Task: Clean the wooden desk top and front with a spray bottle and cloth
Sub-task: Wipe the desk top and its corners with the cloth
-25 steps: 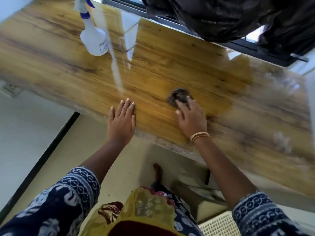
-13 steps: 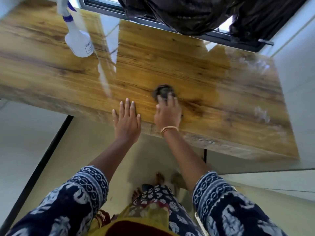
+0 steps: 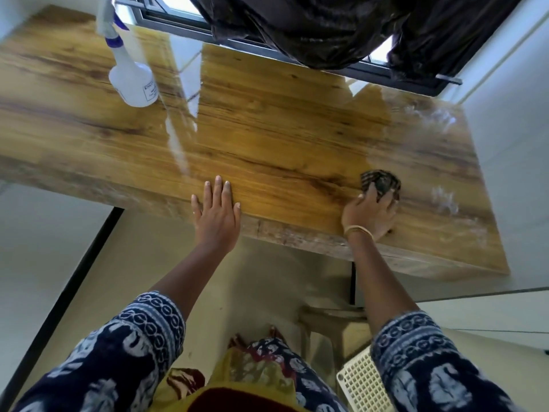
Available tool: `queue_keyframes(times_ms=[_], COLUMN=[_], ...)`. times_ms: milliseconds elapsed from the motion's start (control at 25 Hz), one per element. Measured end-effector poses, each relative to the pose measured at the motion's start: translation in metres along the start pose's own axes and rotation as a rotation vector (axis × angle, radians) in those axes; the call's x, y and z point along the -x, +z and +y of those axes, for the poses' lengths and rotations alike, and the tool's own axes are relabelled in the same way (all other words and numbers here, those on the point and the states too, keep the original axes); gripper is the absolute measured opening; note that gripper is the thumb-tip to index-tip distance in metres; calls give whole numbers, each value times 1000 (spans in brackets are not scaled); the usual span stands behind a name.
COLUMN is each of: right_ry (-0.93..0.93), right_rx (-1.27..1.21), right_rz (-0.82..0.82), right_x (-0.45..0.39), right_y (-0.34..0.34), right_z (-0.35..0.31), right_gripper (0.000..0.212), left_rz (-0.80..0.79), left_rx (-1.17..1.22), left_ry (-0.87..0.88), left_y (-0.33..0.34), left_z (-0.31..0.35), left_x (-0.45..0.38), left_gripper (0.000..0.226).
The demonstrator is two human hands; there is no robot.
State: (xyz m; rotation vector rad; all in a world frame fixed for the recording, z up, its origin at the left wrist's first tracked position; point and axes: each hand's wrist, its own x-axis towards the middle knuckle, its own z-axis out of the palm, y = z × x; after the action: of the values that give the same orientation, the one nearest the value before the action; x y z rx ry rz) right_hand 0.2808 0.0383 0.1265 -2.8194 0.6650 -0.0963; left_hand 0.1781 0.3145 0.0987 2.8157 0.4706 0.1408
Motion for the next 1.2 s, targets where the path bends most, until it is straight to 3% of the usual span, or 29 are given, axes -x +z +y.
queue_keyframes(times_ms=[80, 160, 240, 320, 400, 560, 680, 760, 920, 1000, 1080, 1200], right_ry=[-149, -441, -692, -788, -605, -70, 144, 13, -617, -781, -735, -474], right_rx=[-5, -15, -23, -17, 1, -66, -39, 15, 28, 41, 29, 26], right_rz=[-19, -60, -132, -143, -78, 29, -1, -7, -113, -153, -128, -56], right_x=[28, 58, 69, 44, 9, -31, -36, -29, -32, -66, -119, -198], right_y=[6, 18, 20, 12, 5, -16, -15, -8, 12, 13, 13, 3], right_z=[-33, -52, -49, -30, 5, 81, 61, 23, -25, -22, -7, 33], right_gripper=[48, 46, 45, 45, 46, 47, 49, 50, 45, 45, 46, 46], left_rz=[-2, 12, 27, 26, 4, -12, -43, -52, -59, -61, -72, -108], left_rx=[32, 78, 86, 71, 75, 75, 98, 106, 97, 82, 60, 69], left_ry=[-9, 10, 86, 177, 237, 299, 315, 324, 330, 342, 372, 397], left_y=[0, 1, 2, 4, 7, 13, 14, 13, 15, 18, 22, 28], left_z=[5, 16, 34, 52, 64, 81, 102, 119, 149, 160, 173, 195], left_x=[1, 4, 8, 11, 12, 13, 3, -13, -50, -71, -90, -118], left_gripper=[59, 60, 58, 59, 61, 63, 65, 62, 53, 52, 54, 55])
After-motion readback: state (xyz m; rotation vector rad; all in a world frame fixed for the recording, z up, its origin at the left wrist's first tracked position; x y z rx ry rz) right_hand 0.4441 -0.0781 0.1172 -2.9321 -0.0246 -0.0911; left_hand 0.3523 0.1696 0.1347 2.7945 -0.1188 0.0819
